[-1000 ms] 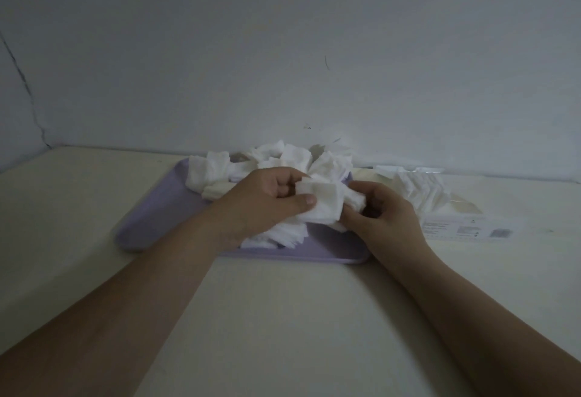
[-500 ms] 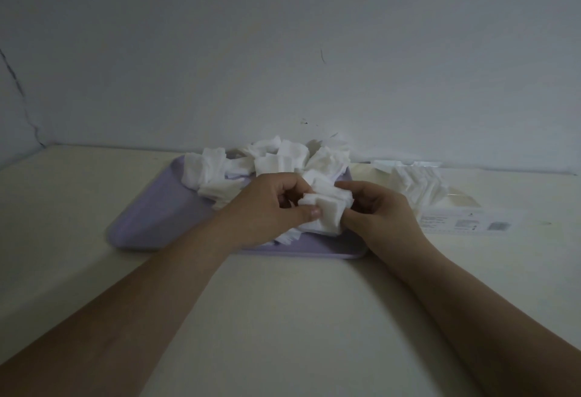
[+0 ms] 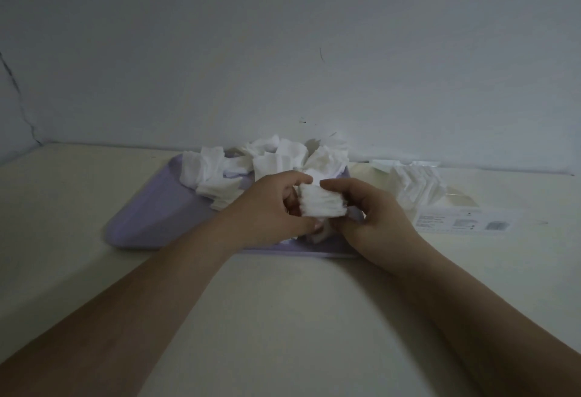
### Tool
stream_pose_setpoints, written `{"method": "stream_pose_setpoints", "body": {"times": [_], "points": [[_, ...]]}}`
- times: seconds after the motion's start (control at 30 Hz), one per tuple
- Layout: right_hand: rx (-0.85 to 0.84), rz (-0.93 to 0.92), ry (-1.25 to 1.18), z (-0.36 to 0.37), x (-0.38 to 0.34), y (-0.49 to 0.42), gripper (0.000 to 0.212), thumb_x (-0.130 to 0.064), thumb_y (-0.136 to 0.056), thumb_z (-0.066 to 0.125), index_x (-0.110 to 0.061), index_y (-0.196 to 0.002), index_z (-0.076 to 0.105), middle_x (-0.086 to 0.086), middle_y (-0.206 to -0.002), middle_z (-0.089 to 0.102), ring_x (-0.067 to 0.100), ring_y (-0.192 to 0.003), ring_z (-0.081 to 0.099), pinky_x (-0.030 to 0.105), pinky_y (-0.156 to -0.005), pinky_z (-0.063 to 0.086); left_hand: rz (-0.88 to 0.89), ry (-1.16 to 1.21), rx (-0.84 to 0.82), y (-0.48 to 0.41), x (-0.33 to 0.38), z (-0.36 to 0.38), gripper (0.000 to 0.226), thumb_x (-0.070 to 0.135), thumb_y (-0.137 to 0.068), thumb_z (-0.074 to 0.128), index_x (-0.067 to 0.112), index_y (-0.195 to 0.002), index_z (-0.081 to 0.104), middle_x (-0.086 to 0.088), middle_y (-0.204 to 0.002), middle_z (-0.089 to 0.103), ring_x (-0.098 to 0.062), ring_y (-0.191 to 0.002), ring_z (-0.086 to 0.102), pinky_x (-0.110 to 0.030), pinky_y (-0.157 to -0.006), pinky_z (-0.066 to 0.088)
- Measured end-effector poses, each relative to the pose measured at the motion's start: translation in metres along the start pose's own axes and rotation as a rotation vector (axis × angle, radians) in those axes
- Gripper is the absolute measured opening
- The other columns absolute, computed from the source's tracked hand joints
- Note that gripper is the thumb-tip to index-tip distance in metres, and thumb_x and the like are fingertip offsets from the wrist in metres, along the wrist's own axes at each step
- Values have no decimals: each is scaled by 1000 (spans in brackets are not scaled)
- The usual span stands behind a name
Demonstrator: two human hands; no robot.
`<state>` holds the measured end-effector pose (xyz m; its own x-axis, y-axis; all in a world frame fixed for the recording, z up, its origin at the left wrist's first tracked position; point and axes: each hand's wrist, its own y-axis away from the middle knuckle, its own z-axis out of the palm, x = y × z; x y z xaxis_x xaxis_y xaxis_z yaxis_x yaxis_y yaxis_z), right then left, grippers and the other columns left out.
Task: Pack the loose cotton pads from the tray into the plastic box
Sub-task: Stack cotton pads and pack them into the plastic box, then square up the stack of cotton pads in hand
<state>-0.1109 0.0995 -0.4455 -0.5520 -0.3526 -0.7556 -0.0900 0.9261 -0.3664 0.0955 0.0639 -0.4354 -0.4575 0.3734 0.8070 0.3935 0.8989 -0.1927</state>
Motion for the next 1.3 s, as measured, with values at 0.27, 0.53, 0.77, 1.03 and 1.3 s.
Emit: {"method": "stream_pose_setpoints", "body": {"times": [0.27, 0.53, 0.77, 1.03, 1.3], "points": [[-210, 124, 142, 6, -10, 1, 78, 0, -91, 46, -25, -160, 21, -4, -131, 53, 18, -137, 42, 38, -124, 21, 17, -148, 21, -2, 3, 2, 23, 27, -79, 82, 29, -97, 68, 8, -66, 65, -5, -55, 56, -29, -57, 50], [-167, 119, 38, 5, -19, 1, 87, 1, -85, 50, -22, -162, 15, 0, -139, 46, 13, -122, 48, 9, -89, 40, 88, -272, 106, 4, 21, 17, 13, 32, -82, 66, 27, -94, 63, 9, -76, 63, -8, -69, 62, -38, -69, 56], [91, 125, -361, -37, -32, -10, 39, -14, -73, 77, -20, -111, 68, -5, -108, 76, 11, -106, 70, 38, -91, 58, 143, 31, 215, -9, 55, 9, 28, 15, -82, 80, 26, -106, 72, 3, -105, 72, -9, -91, 71, -23, -80, 57], [338, 194, -448, -102, -15, -19, 33, -21, -67, 79, -14, -98, 68, 13, -99, 75, 33, -95, 73, 57, -87, 60, 42, 381, 126, -56, 102, 51, 29, 11, -93, 74, 20, -120, 68, 1, -98, 80, -13, -86, 75, -32, -72, 61], [713, 346, 214, -142, 36, -21, 30, -35, -81, 65, -22, -105, 52, -5, -105, 55, 19, -91, 60, 33, -69, 46, 78, -131, 136, -85, 97, 112, 20, 30, -86, 76, 31, -106, 73, 14, -106, 66, -6, -83, 66, -23, -76, 55]]}}
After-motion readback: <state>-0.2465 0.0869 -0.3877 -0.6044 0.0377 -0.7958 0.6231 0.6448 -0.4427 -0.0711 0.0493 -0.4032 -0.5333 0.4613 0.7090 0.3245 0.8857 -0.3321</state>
